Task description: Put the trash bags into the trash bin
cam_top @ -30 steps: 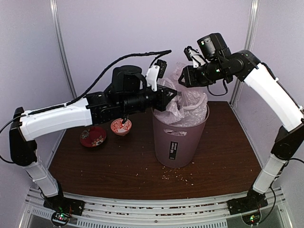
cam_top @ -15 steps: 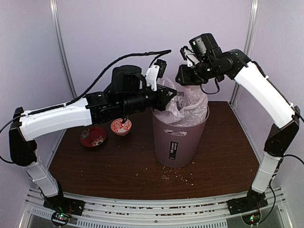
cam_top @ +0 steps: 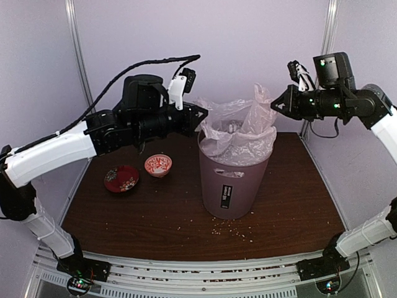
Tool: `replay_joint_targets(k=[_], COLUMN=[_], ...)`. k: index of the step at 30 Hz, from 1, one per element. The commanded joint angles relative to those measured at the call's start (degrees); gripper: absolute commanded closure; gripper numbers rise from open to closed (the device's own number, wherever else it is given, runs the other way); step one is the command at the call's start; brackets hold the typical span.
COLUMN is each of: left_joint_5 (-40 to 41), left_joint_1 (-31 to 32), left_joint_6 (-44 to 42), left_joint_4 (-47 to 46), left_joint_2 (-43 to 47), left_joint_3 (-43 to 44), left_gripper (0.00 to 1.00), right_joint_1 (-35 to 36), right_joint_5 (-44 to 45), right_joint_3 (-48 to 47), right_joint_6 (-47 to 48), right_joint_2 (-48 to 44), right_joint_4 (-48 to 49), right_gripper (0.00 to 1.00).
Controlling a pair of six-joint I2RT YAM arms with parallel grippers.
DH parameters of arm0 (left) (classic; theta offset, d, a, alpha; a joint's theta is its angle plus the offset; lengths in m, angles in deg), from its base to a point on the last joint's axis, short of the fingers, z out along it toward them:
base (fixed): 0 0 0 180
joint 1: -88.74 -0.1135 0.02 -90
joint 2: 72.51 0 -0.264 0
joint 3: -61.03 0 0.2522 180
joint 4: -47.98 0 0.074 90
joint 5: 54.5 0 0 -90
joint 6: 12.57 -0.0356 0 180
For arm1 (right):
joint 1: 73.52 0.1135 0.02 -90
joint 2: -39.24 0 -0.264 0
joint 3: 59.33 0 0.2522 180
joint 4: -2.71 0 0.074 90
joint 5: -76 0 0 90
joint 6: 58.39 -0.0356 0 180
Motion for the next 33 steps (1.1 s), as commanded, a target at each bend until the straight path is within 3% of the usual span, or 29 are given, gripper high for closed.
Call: replay_joint_targets(k=[1, 7, 16, 22, 29, 33], left_joint_5=[-3.29, -9.13, -8.31, -4.69, -3.63, -1.26], left_joint_1=[-0.12, 0.31, 0.41, 0.41, 0.41, 0.34], left_joint_6=[0.57, 4.03, 5.59, 4.45, 0.48, -2.83], left_joint_4=[2.45, 2.56, 2.63, 5.96, 13.37, 16.77], left_joint_2=[6.52, 12.13, 13.10, 13.68, 16.17, 16.90], left_joint_3=[-5.66, -14.61, -22.92, -23.51, -16.56, -15.00], left_gripper=[1.00, 1.00, 1.00, 1.00, 1.00, 1.00], right_joint_1=[-1.26, -1.49, -1.52, -1.50, -1.51, -1.50], right_joint_5=[-1.95, -1.51, -1.33, -1.61, -3.25, -0.72], right_joint_3=[8.74, 17.05, 28.29, 24.47, 14.99, 14.70], right_joint_6=[-6.26, -10.37, -14.06, -14.74, -17.76, -17.32], right_joint_2=[-5.56, -12.30, -21.15, -21.53, -20.78, -20.20], right_joint_4=[2.98, 0.04, -6.14, -12.27, -20.44, -21.61], right_gripper=[1.00, 1.00, 1.00, 1.00, 1.00, 1.00])
